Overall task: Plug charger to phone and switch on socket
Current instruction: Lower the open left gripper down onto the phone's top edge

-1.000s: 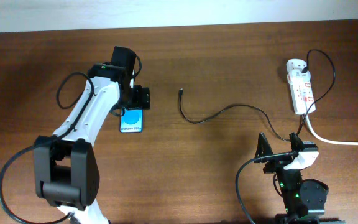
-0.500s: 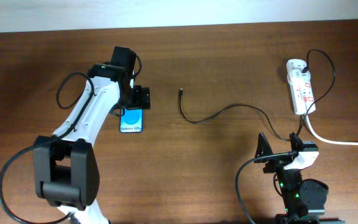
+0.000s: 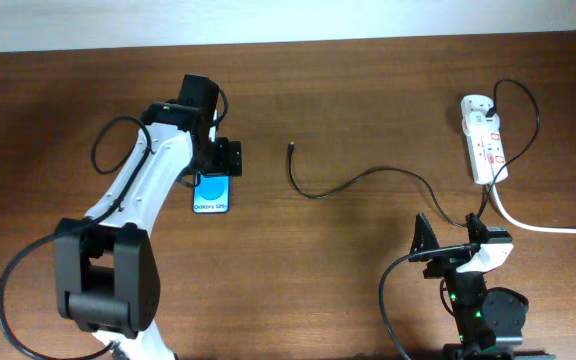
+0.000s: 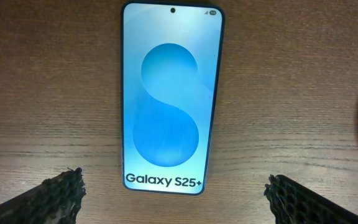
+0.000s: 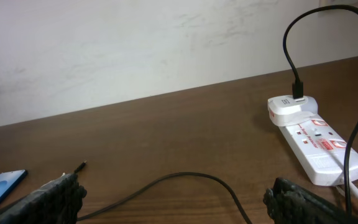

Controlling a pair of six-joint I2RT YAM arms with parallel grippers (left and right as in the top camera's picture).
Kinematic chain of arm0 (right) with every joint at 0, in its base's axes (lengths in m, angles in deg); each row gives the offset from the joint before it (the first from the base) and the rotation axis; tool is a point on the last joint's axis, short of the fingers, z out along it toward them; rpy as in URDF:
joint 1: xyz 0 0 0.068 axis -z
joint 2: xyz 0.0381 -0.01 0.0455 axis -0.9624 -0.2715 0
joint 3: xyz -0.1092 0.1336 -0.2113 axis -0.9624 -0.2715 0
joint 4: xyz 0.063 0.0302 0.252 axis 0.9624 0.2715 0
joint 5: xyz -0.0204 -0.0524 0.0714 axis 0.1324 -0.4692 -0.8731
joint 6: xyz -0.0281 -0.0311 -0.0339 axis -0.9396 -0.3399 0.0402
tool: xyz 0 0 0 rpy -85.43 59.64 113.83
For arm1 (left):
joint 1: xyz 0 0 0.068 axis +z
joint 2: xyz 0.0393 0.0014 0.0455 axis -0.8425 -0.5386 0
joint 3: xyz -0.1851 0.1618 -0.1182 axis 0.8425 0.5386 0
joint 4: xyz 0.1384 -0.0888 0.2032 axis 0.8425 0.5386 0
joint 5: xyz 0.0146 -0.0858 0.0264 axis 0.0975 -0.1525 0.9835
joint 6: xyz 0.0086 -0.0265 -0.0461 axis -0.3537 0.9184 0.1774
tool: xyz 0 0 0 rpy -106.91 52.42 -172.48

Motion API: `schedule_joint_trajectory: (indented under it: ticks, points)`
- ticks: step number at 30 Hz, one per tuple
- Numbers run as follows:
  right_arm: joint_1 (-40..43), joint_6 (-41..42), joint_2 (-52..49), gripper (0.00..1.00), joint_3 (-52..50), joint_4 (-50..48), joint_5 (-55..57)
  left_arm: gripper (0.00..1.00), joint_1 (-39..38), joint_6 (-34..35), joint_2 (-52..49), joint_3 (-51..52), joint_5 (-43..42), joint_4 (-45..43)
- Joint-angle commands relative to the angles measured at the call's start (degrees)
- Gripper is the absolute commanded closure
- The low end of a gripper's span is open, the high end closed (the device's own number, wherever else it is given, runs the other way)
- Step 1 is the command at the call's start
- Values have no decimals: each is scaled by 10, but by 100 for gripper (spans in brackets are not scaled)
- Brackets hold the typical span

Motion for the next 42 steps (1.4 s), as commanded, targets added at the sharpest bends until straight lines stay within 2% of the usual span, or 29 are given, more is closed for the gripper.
schedule_joint_trajectory:
  ticks: [1, 5, 11, 23, 42]
  points:
    - [3, 5, 4, 2, -4, -1, -7, 0, -1, -14, -4, -13, -9, 9]
    - [3, 5, 4, 2, -4, -1, -7, 0, -1, -21, -10, -43, -13, 37]
    - [3, 5, 4, 2, -4, -1, -7, 1, -1, -24, -59, -151, -13, 110]
    - [3, 5, 4, 2, -4, -1, -7, 1, -1, -24, -143, -154, -17, 97]
    - [3, 5, 4, 2, -4, -1, -7, 1, -1, -57, -164, -154, -17, 90]
